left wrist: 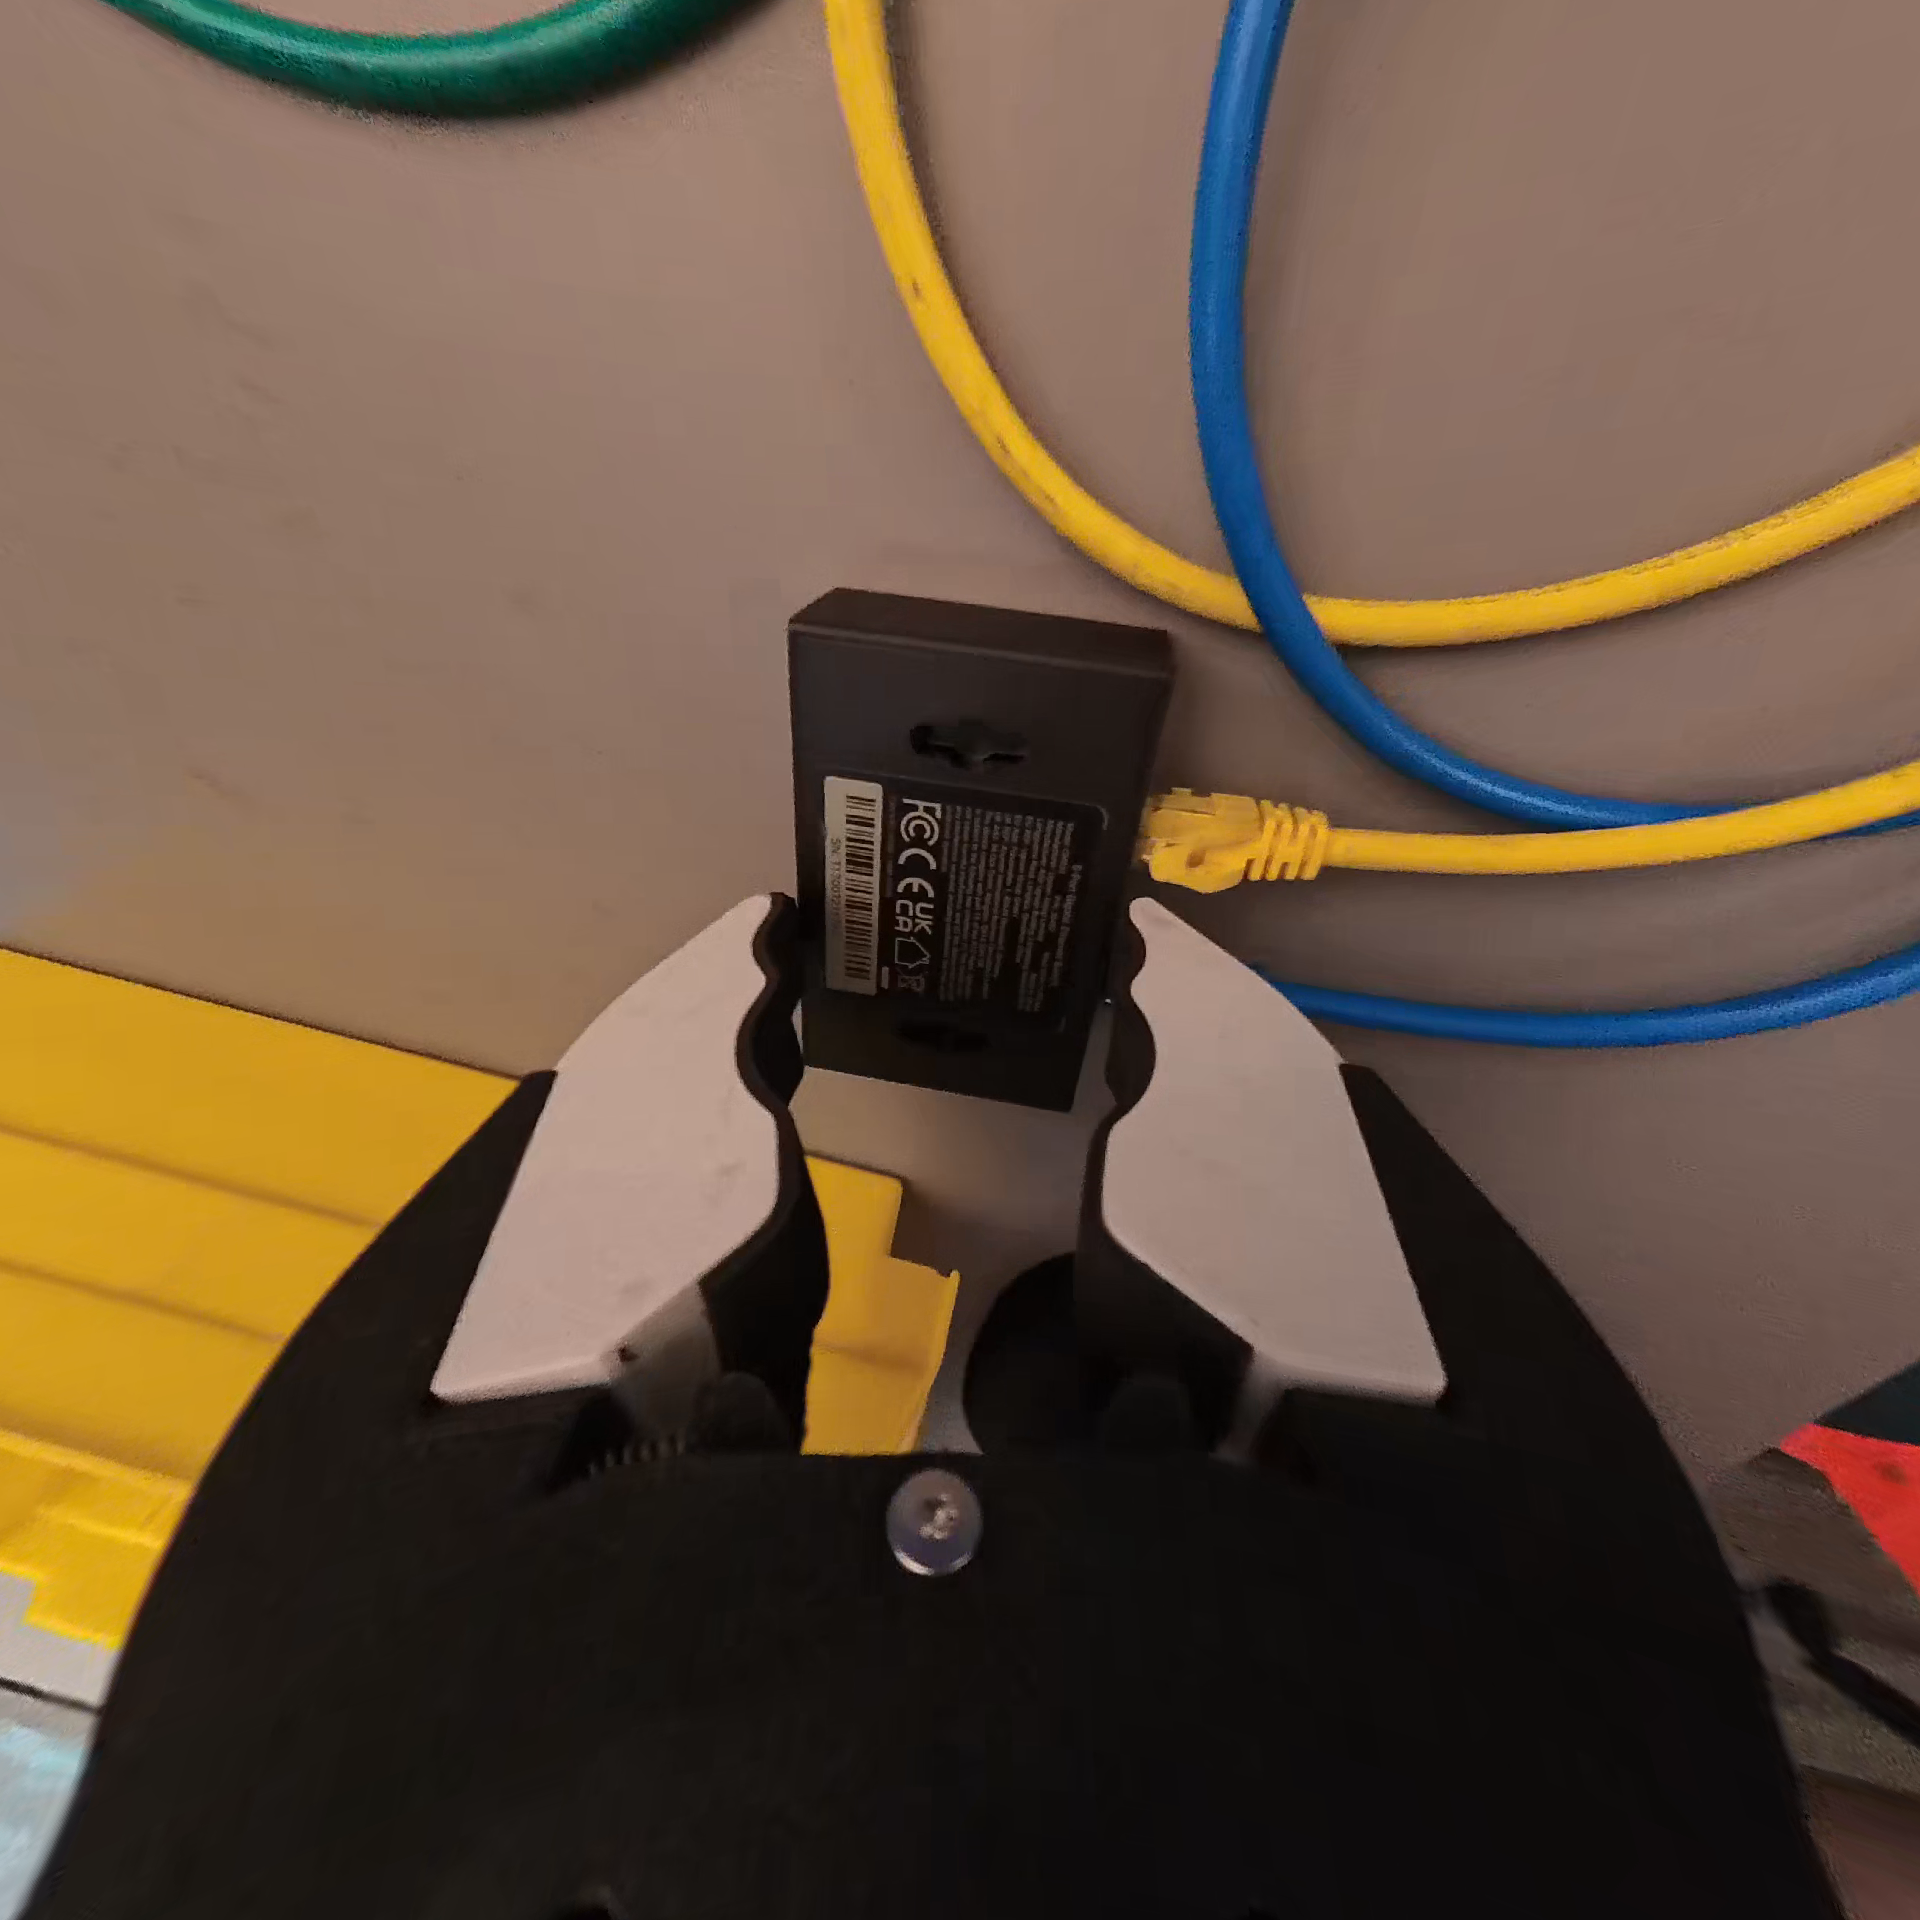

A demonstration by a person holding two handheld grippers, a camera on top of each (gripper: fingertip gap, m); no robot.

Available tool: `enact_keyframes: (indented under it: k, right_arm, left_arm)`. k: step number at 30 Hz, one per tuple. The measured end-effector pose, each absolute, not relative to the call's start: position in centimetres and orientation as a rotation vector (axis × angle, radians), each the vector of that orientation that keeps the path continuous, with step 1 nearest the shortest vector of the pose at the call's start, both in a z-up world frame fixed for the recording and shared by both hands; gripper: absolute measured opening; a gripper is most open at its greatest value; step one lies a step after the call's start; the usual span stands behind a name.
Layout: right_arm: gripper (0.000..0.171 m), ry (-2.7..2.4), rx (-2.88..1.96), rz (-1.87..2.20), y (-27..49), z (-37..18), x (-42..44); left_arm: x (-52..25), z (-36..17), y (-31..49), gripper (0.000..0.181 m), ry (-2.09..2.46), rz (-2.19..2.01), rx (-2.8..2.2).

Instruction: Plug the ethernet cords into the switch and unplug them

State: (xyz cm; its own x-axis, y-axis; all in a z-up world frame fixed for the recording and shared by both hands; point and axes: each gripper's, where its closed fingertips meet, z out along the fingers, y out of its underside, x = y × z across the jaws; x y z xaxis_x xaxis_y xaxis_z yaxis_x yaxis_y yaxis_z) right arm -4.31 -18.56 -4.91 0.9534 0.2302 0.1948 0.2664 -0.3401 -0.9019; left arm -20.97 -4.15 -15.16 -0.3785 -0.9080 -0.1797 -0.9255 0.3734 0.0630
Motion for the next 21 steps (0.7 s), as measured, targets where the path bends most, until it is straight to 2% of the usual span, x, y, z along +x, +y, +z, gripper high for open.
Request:
enact_keyframes:
  k: [6,11,13,15,17,18,21]
  right_arm:
    - [0.026,-0.394,-2.063,0.139,-9.6,-4.2,-5.6]
    - [0.027,-0.439,-2.327,-0.07,-1.5,-10.2,-2.4]
    - [0.029,-0.496,-2.406,-0.152,0.1,-12.6,-1.0]
    - [0.028,-0.551,-2.43,-0.174,1.0,-13.9,-0.4]
    - [0.036,-0.569,-2.483,-0.222,1.4,-15.0,0.8]
    - [0.035,-0.577,-2.51,-0.234,1.4,-15.6,1.3]
    - [0.017,-0.525,-2.5,-0.097,2.1,-15.8,1.1]
  left_arm:
    - [-20.7,-14.9,-3.8,0.058,2.386,0.119,-1.719]
    - [-18.8,-11.3,-4.1,0.063,2.096,-0.196,-1.706]
    - [-18.8,-9.3,-4.6,0.068,2.022,-0.316,-1.677]
    - [-19.1,-7.7,-4.6,0.064,1.966,-0.373,-1.639]
    - [-19.6,-6.6,-4.2,0.064,1.932,-0.38,-1.588]
    - [-19.8,-6.2,-3.8,0.064,1.911,-0.377,-1.57]
    - [-19.6,-5.1,-2.9,0.06,1.846,-0.439,-1.543]
